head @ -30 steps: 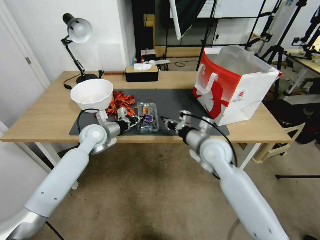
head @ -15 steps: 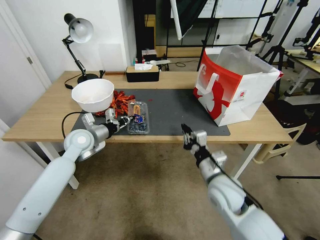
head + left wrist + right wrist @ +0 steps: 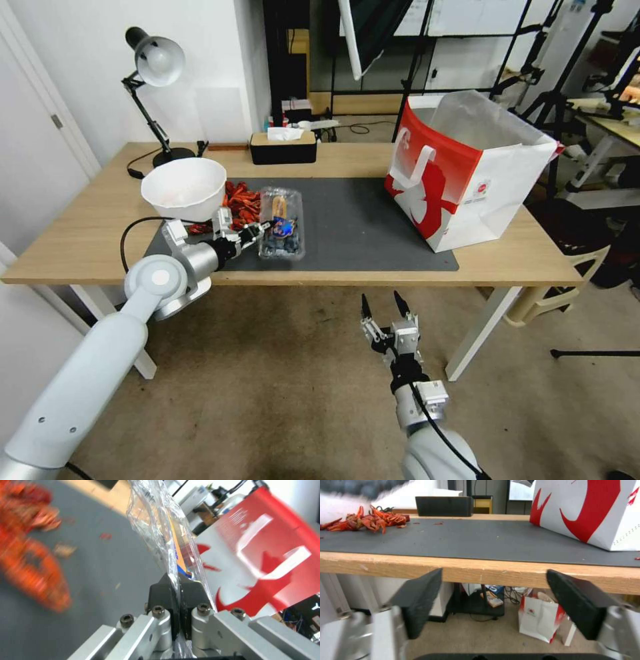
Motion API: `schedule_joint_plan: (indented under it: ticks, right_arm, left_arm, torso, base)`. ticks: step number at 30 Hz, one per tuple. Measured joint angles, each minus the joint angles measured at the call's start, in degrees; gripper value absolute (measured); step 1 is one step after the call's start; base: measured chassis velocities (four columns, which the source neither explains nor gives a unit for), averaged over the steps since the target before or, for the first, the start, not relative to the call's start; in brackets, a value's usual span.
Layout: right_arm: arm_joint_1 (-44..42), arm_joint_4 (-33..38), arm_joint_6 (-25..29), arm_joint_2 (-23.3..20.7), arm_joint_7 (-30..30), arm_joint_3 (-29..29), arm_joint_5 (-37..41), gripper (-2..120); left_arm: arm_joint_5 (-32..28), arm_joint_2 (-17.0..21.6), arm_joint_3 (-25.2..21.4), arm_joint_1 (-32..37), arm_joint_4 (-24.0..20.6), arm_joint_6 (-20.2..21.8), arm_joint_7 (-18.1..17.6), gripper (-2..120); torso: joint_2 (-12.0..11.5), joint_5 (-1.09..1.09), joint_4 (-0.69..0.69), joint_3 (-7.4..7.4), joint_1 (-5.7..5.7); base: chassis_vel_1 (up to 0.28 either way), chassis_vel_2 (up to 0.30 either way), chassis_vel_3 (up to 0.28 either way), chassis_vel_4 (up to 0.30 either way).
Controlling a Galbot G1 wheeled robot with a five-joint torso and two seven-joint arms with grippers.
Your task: Close the takeout container lid, then place the container into the takeout bag.
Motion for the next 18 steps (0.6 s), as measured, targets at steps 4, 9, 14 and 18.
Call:
schedule_joint_plan:
  ticks: [4,9,14,18]
  right_arm:
    - [-0.01,-0.21,0.27,0.28,-0.29,0.10,-0.01,97]
    - [-0.04,-0.78,0.68,0.89,-1.04,-0.06,-0.10,100]
    - [0.08,-1.25,0.88,1.22,-1.50,-0.22,-0.25,100]
    - [0.34,-1.63,0.93,1.57,-1.65,-0.26,-0.25,100]
  left_arm:
    - [0.67,0.03,2.51,-4.62,0.00,-1.72,0.11,0]
    - [4.17,-0.72,8.83,-13.39,2.75,-6.51,0.18,0]
    - [8.88,-3.57,14.03,-21.24,7.13,-11.72,1.79,0]
    - [13.09,-7.59,17.21,-28.00,11.32,-14.64,3.10,0]
  torso:
    - [0.00,0.01,-0.01,0.00,0.01]
    - [-0.01,0.00,-0.02,0.00,0.02]
    - [-0.01,0.01,-0.02,0.01,0.02]
    - [-0.01,0.01,0.00,0.01,0.02]
  base:
    - [0.000,0.000,0.000,0.000]
    - [0.000,0.000,0.000,0.000]
    - [0.000,0.000,0.000,0.000]
    - [0.000,0.000,0.000,0.000]
